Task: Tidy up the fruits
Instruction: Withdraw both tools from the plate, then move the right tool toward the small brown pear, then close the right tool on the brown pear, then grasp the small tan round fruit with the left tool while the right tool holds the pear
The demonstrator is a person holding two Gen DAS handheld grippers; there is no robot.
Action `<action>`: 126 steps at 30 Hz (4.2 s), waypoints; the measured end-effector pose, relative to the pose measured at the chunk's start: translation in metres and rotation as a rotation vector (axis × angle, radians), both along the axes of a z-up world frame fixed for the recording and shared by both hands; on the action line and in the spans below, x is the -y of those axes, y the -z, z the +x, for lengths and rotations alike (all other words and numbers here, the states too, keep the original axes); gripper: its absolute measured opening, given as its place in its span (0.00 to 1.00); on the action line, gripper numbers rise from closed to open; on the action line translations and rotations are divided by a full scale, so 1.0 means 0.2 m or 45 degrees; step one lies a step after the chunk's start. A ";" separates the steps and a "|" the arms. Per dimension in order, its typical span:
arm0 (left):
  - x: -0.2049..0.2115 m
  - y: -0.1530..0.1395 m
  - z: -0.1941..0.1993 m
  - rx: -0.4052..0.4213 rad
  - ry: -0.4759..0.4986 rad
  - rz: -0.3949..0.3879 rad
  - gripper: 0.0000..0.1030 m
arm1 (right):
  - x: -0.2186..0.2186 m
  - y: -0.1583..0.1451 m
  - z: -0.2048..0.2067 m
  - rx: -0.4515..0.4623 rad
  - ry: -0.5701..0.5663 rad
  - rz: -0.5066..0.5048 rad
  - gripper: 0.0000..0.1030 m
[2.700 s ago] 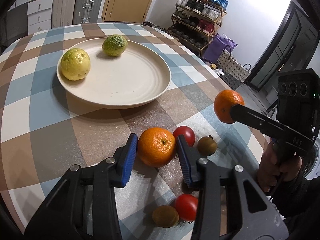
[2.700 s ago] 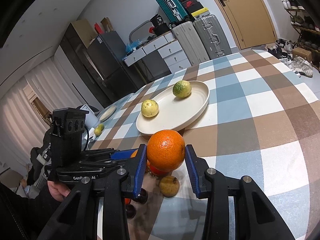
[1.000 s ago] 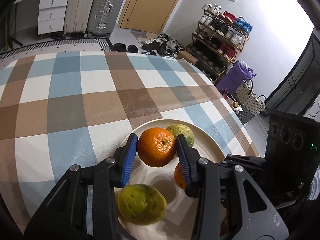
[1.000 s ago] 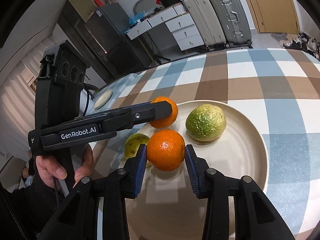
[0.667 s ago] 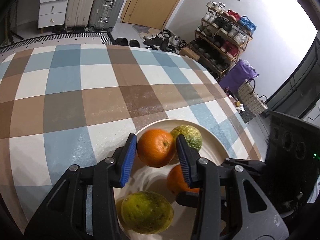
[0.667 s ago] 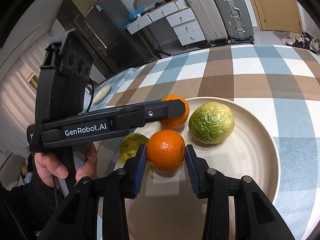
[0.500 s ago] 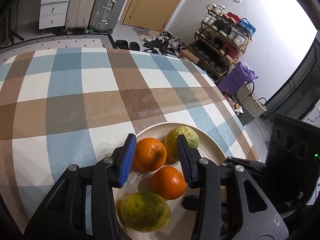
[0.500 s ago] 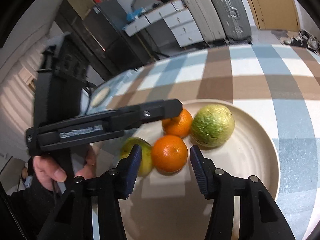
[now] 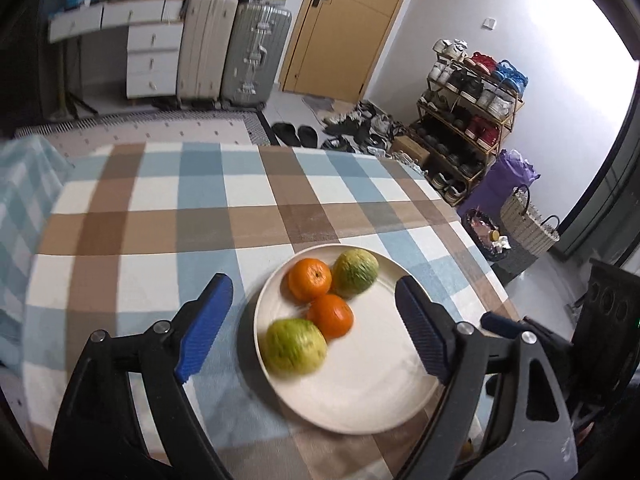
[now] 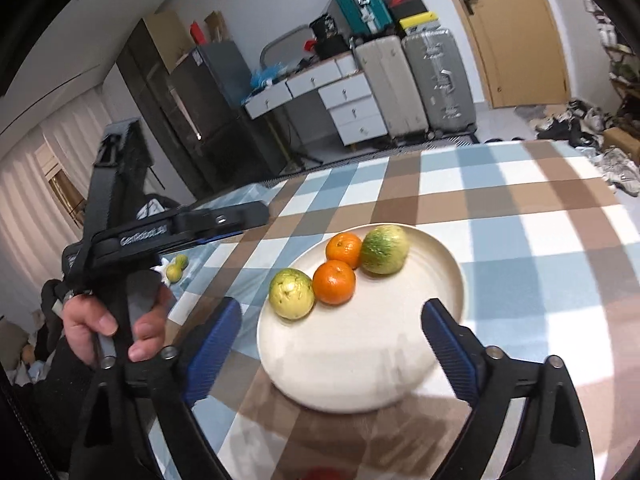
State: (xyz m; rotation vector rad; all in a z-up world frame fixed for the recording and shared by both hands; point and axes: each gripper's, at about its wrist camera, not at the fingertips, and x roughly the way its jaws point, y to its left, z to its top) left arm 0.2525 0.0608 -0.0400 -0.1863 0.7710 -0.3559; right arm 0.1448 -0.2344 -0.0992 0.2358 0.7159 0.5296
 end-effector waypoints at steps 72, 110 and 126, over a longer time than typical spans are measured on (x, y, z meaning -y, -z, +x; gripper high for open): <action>0.07 0.38 -1.10 0.063 -0.098 0.024 0.99 | 0.09 0.29 -0.65 -0.133 0.054 -0.111 0.75; 0.13 0.46 -1.13 -0.081 0.228 -0.105 0.76 | 0.10 0.31 -0.64 -0.142 0.014 -0.054 0.25; 0.07 0.53 -1.06 -0.220 0.282 -0.264 0.45 | 0.10 0.31 -0.65 -0.134 0.000 -0.036 0.25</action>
